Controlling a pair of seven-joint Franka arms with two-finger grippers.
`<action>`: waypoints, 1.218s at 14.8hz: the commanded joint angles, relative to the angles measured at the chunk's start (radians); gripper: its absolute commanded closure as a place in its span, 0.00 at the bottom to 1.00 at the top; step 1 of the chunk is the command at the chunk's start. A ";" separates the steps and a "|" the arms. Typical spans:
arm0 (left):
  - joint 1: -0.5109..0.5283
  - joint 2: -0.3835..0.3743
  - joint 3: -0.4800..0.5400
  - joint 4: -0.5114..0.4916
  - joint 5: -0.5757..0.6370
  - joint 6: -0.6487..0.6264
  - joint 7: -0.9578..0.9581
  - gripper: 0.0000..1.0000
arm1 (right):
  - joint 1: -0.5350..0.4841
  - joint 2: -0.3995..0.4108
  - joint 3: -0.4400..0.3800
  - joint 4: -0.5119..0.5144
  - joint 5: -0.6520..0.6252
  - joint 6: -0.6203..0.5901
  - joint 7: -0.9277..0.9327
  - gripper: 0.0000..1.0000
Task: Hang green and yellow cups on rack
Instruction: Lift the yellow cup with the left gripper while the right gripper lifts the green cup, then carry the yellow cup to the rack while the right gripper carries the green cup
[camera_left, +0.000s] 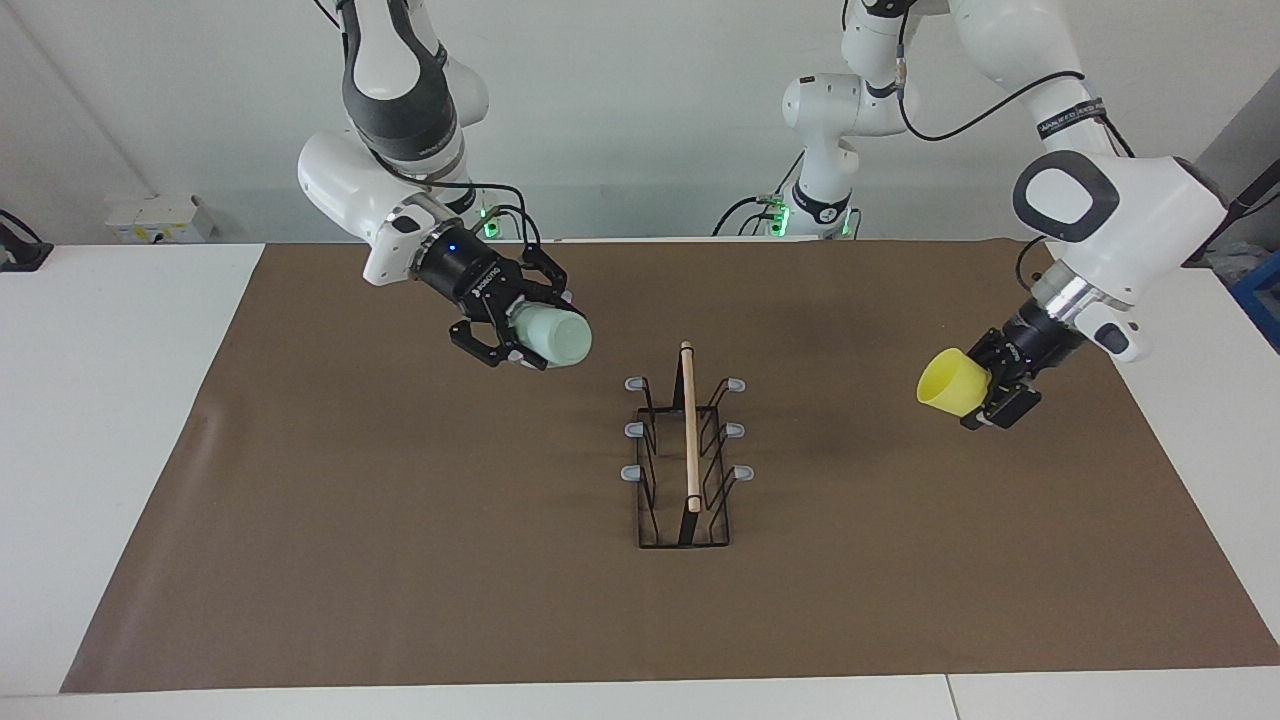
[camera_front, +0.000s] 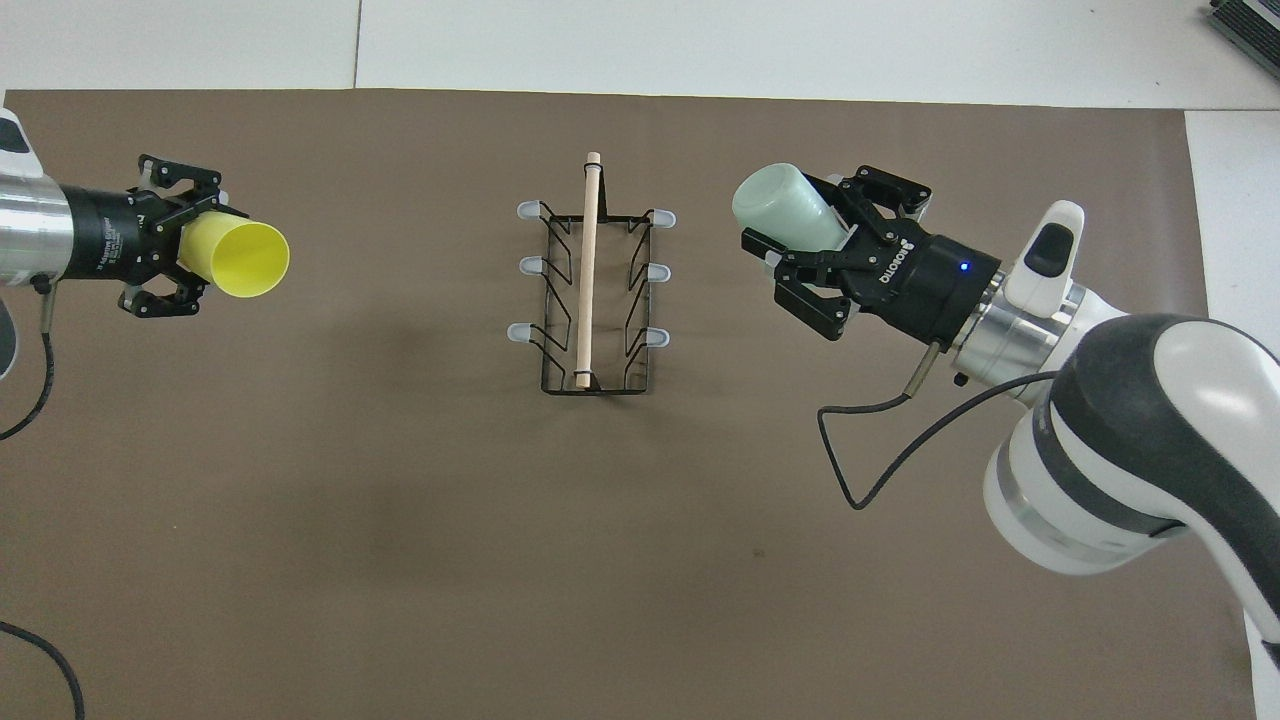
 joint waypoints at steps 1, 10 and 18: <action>0.021 -0.056 -0.107 -0.034 0.188 0.018 -0.070 1.00 | 0.016 -0.062 0.003 -0.073 0.173 -0.001 -0.129 1.00; 0.051 -0.076 -0.431 -0.098 0.718 0.158 -0.467 1.00 | 0.060 -0.036 0.003 -0.149 0.612 -0.130 -0.524 1.00; 0.033 -0.092 -0.550 -0.201 1.156 0.239 -0.749 1.00 | 0.113 0.014 0.003 -0.267 0.818 -0.442 -0.598 1.00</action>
